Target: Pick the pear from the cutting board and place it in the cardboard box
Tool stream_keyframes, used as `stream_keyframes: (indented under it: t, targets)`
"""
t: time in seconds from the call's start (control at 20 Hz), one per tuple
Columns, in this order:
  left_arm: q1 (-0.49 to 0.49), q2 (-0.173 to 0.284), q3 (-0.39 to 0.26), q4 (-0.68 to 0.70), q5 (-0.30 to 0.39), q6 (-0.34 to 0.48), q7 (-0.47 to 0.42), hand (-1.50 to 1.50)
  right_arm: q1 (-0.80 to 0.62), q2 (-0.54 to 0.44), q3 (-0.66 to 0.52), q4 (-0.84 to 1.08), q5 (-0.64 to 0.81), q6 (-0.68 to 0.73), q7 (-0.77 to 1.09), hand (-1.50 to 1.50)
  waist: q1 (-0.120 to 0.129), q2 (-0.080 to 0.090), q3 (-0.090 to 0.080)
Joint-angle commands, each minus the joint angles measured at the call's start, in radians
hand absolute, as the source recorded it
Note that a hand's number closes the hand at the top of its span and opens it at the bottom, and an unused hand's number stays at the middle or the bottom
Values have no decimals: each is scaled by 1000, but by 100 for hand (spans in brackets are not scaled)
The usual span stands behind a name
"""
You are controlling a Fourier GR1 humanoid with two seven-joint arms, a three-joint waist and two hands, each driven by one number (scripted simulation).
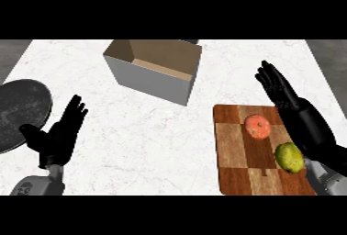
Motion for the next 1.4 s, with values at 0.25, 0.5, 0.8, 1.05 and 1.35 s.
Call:
stream_keyframes:
  t: [0.25,0.5,0.8,1.05,1.35]
  targets:
    - [-55,169,11,-97,-133,-34,-117,0,264,103,-425,98,-277,-233,-72,-150,-240,-37,71]
    - [-45,206,-59,-142,-177,-111,-137,0,534,83,-594,302,-381,-86,-180,-150,-141,-7,48]
    - [-114,170,-122,-166,-215,-152,-119,0,637,47,-652,544,-263,189,-534,-150,-46,3,41]
    - [-111,168,-108,-152,-227,-176,-134,0,617,-107,-631,563,-169,239,-465,-150,-27,4,38]
    - [-155,146,-115,-201,-246,-149,-44,0,658,-244,-534,410,-40,270,-328,-150,-26,3,37]
